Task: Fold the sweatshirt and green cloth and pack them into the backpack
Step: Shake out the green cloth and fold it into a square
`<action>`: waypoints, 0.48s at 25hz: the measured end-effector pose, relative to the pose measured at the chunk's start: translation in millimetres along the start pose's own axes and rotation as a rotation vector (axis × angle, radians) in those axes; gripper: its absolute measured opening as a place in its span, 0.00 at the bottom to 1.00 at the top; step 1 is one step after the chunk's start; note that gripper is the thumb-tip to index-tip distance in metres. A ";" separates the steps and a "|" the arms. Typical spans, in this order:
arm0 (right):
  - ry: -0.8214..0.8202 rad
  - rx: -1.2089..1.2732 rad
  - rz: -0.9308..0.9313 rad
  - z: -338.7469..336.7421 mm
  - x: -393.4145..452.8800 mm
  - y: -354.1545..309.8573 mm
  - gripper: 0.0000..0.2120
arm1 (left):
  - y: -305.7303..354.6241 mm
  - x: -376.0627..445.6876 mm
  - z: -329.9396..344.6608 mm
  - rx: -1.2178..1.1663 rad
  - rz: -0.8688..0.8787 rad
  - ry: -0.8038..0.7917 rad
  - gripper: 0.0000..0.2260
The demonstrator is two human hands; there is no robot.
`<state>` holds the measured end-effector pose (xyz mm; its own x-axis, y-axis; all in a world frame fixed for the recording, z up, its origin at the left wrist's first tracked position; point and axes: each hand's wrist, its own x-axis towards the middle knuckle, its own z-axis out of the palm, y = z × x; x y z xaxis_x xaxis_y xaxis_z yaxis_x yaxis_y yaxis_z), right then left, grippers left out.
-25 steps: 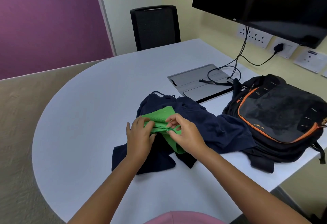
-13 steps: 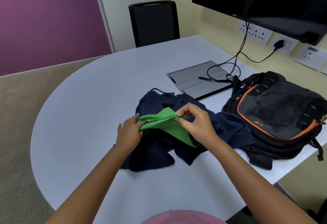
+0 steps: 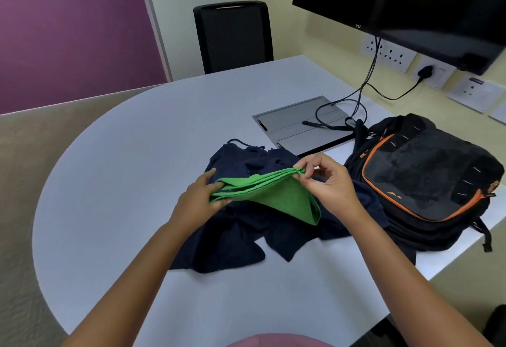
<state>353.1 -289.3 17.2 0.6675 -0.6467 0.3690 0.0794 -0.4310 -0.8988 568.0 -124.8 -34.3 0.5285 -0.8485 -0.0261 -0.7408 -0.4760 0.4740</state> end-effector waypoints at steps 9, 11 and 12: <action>0.072 0.049 0.029 -6.4 11.8 3.4 0.23 | 27.3 -3.7 -43.7 -0.224 0.048 0.273 0.12; 0.122 0.037 0.026 -8.9 11.9 11.3 0.23 | 30.1 -7.7 -51.2 -0.252 0.033 0.324 0.14; 0.135 0.032 0.024 -8.8 11.5 14.1 0.23 | 31.6 -10.1 -54.9 -0.266 0.031 0.343 0.15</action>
<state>355.4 -308.3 10.9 0.5643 -0.7363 0.3734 0.0895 -0.3951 -0.9143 562.0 -118.5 29.2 0.6481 -0.7140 0.2649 -0.6499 -0.3372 0.6811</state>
